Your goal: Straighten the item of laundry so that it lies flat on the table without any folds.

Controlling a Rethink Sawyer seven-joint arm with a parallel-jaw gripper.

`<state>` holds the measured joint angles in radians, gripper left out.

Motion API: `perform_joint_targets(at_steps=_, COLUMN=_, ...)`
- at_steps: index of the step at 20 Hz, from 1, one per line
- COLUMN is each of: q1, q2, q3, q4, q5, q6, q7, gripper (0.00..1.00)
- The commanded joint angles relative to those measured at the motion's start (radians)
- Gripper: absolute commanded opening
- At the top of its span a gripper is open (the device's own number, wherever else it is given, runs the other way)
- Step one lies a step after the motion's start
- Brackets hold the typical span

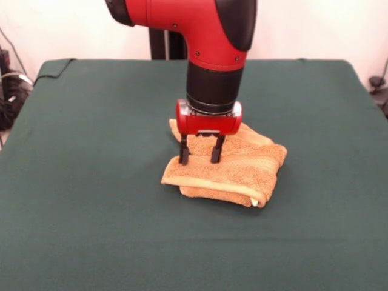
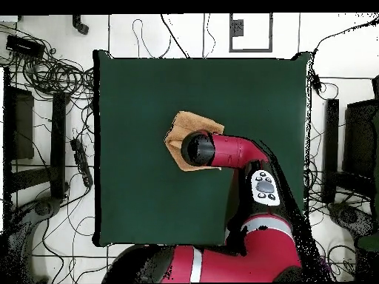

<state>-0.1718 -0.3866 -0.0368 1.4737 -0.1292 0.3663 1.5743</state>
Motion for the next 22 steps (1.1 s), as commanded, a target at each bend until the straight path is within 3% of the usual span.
perform_joint_targets(at_steps=1, q1=0.006, q2=0.096, q3=0.135, q4=-0.04, q5=0.017, q6=-0.091, q7=0.129, gripper=1.0)
perform_joint_targets(at_steps=7, q1=0.001, q2=0.1, q3=0.141, q4=-0.036, q5=0.01, q6=-0.124, q7=0.131, gripper=1.0)
perform_joint_targets(at_steps=8, q1=-0.002, q2=0.099, q3=0.145, q4=-0.034, q5=0.008, q6=-0.133, q7=0.131, gripper=0.0)
perform_joint_targets(at_steps=12, q1=0.034, q2=0.094, q3=0.099, q4=-0.033, q5=0.019, q6=-0.138, q7=0.174, gripper=0.0)
perform_joint_targets(at_steps=22, q1=0.034, q2=0.07, q3=0.107, q4=-0.014, q5=0.032, q6=-0.106, q7=0.167, gripper=0.0)
